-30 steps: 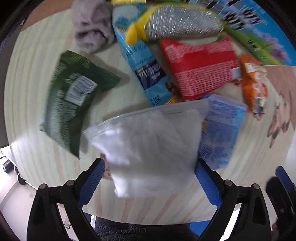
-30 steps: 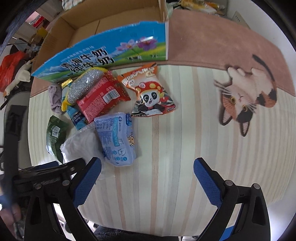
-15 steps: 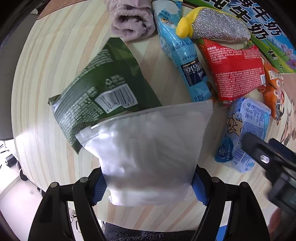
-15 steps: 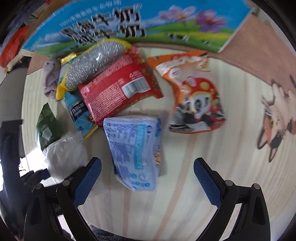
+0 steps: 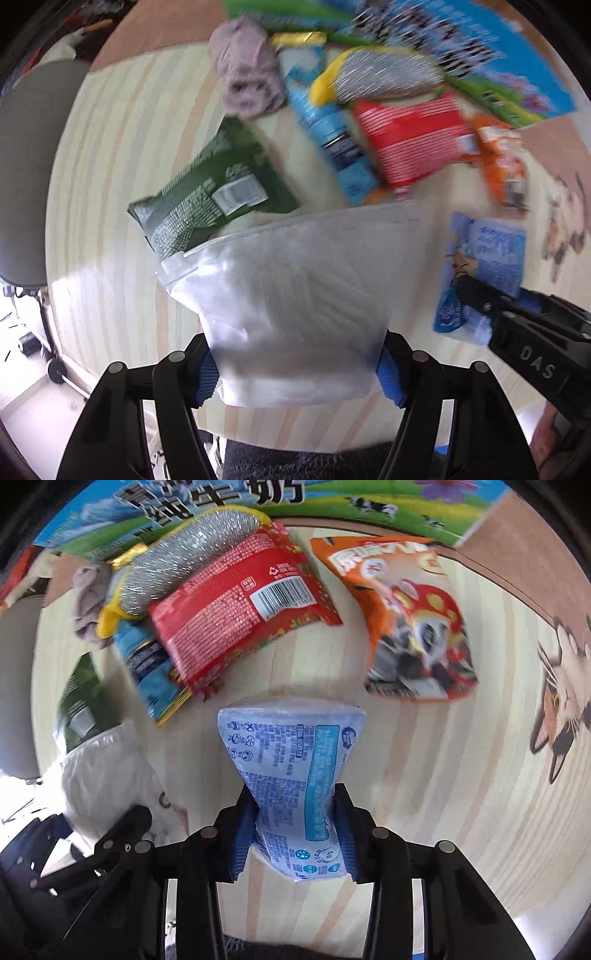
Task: Organize soft objects
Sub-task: 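Lower the white bag and blue wipe pack into the box and release both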
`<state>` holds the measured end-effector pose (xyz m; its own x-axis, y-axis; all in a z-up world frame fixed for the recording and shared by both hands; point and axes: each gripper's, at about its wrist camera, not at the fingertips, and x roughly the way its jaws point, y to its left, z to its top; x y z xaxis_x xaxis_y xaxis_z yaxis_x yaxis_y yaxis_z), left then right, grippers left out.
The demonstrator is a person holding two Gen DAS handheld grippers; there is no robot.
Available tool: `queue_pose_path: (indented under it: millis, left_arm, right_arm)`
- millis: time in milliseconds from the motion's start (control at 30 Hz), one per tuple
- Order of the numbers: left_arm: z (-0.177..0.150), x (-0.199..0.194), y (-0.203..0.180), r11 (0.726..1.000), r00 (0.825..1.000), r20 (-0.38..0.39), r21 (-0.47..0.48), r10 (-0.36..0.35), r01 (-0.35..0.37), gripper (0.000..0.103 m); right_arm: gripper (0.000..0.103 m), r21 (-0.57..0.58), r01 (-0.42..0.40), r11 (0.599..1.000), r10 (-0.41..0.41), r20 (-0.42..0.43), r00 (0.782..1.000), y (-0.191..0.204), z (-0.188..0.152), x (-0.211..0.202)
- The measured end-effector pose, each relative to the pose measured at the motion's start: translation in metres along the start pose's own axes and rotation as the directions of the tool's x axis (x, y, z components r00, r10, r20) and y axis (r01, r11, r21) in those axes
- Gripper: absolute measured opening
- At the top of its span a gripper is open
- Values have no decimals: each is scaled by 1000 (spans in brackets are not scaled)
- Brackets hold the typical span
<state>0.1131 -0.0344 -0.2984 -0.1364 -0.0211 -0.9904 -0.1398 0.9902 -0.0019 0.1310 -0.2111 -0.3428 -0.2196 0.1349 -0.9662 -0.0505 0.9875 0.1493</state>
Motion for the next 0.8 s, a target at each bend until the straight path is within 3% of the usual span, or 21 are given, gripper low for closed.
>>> queue_pose_path:
  millis: [133,233,400,500,600,800]
  left_arm:
    - [3,-63,-19,998,996,75,27,-58,56,67]
    - [26,-109,-36,993,985,138,69,-101,92,67]
    - [104,-179,-56,979,970,190,169,-149,117,67]
    - [166,-184,-78,976,969,215,201,-121,78,67]
    - [236,-165,-91,975,977,173,204,-125,89,67]
    - [339,-99,-102,967,990,42,224,-136,123,67]
  right_arm:
    - [42,9,-84,996,84,30,996,-14,-11,-31]
    - [42,6,-142,990,141,78,987,-25,-9,-72]
    - [42,-2,-205,979,202,195,960,-29,28,-153]
    - [42,-9,-189,982,185,256,949,-35,62,-195]
    - [42,-6,-144,990,139,288,947,-31,126,-212]
    - [42,6,-102,995,97,248,964,-20,235,-184]
